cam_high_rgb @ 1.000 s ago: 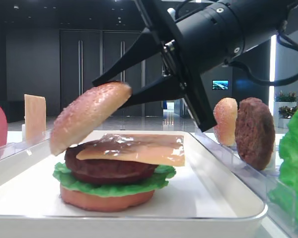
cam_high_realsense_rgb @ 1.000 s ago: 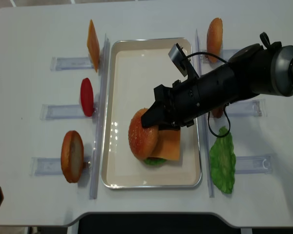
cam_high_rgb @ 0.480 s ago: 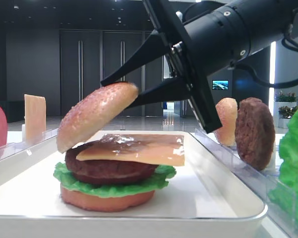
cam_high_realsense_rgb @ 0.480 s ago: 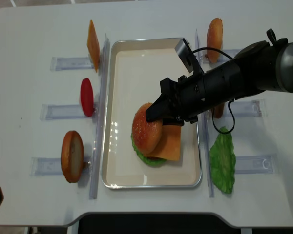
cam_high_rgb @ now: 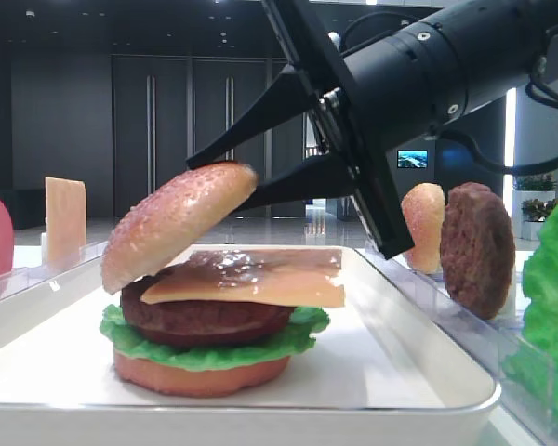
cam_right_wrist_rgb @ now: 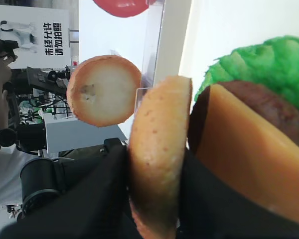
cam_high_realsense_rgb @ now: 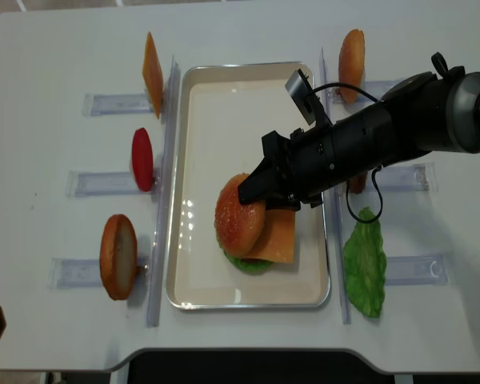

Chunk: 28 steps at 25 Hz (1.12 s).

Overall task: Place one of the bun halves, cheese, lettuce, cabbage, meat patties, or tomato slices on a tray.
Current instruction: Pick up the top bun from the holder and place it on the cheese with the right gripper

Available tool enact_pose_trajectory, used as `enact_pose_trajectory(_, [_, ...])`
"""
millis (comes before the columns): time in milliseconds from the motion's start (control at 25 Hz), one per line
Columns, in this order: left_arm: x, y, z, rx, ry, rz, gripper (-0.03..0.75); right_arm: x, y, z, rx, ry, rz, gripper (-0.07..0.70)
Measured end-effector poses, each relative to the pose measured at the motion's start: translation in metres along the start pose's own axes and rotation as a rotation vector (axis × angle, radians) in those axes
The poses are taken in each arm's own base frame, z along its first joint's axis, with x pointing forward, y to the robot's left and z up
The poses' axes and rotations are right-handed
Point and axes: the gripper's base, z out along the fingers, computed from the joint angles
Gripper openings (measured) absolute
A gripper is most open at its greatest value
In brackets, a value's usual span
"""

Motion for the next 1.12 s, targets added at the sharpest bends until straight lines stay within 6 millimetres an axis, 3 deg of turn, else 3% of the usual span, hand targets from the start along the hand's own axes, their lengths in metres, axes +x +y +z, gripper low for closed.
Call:
enact_pose_trajectory(320, [0.000,0.000,0.000,0.000,0.000,0.000,0.000,-0.001,-0.002,-0.003,0.007,-0.004,-0.002,0.358])
enact_pose_trajectory(560, [0.000,0.000,0.000,0.000,0.000,0.000,0.000,-0.002,-0.004,-0.003,0.022,-0.010,-0.006,0.372])
enact_pose_trajectory(840, [0.000,0.000,0.000,0.000,0.000,0.000,0.000,-0.010,-0.011,-0.018,0.043,-0.047,0.004,0.372])
enact_pose_trajectory(1120, [0.000,0.000,0.000,0.000,0.000,0.000,0.000,-0.013,0.004,-0.029,0.083,-0.075,-0.035,0.373])
